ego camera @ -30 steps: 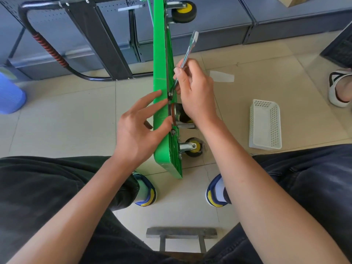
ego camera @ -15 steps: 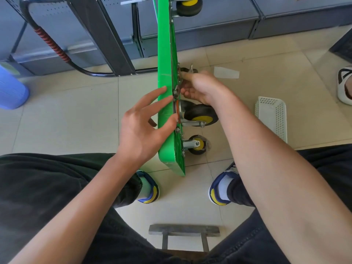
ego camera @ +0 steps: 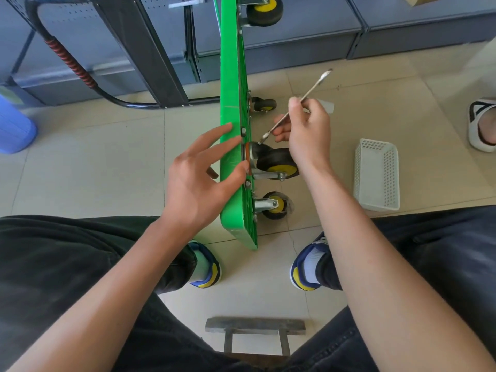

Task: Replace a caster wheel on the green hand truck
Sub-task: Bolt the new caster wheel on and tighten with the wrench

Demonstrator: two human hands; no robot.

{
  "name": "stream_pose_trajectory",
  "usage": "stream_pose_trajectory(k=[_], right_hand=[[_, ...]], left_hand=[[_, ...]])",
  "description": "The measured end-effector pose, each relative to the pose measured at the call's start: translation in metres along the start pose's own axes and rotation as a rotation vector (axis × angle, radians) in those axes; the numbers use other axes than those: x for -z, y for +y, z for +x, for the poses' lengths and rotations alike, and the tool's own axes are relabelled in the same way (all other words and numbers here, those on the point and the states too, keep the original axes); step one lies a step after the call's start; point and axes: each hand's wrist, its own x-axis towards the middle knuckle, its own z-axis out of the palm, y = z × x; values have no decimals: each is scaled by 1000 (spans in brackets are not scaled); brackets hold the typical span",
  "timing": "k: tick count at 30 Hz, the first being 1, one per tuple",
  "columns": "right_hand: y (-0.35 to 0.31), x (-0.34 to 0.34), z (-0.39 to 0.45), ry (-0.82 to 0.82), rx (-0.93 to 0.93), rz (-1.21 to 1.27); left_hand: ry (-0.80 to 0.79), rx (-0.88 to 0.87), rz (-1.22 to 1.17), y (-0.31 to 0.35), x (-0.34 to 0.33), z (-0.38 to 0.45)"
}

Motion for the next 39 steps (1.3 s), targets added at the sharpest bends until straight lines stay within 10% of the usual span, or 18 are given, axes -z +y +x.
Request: stream_pose_trajectory(k=[17, 39], right_hand=[[5, 0, -53, 18, 701, -196], [25, -1, -71, 36, 851, -328]], left_hand=[[1, -5, -9, -2, 0, -1], [1, -4, -29, -2, 0, -1]])
